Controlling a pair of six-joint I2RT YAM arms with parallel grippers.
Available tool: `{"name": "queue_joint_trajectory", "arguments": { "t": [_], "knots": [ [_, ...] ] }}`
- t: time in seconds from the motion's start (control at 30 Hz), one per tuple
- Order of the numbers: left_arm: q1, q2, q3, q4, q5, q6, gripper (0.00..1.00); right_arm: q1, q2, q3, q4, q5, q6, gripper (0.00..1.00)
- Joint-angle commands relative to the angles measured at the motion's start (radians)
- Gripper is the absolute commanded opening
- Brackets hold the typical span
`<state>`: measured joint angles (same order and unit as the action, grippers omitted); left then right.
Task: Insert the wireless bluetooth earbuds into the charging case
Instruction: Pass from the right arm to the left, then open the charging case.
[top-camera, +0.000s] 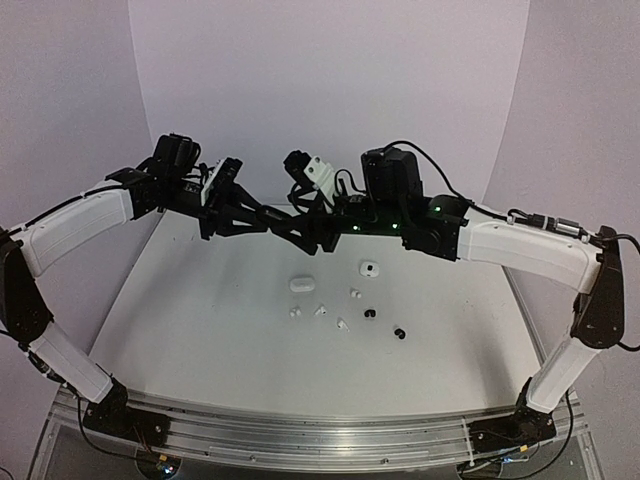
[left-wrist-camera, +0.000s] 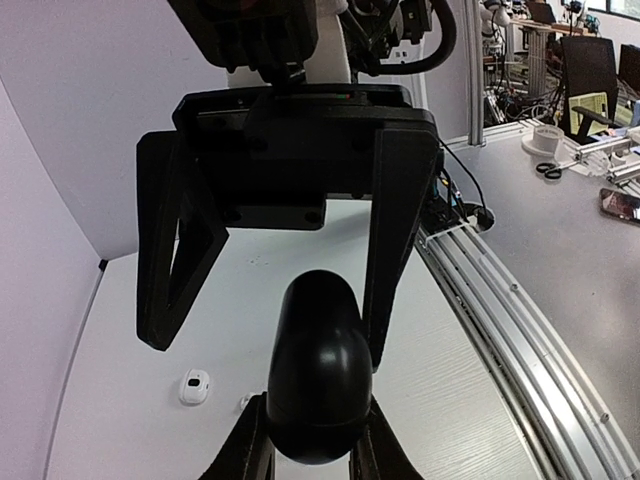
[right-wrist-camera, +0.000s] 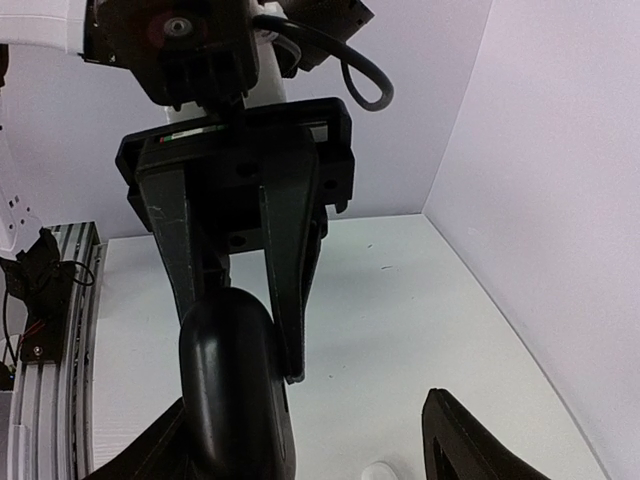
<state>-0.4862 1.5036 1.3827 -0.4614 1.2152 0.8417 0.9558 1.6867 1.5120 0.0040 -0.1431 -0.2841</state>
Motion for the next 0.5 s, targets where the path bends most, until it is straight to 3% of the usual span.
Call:
{"name": "queue_joint_trajectory", "arguments": {
  "t": [0.0,0.47],
  "knots": [
    [-0.002,-0.013,0.049,-0.103,-0.008,0.125,0.00,-0.015,-0.028,0.035,0.037,0.060,0.025,0.72],
    [-0.001,0.000,0.067,-0.162,-0.020,0.156,0.00,-0.017,-0.020,0.053,0.037,0.042,0.040,0.71]
  ]
}}
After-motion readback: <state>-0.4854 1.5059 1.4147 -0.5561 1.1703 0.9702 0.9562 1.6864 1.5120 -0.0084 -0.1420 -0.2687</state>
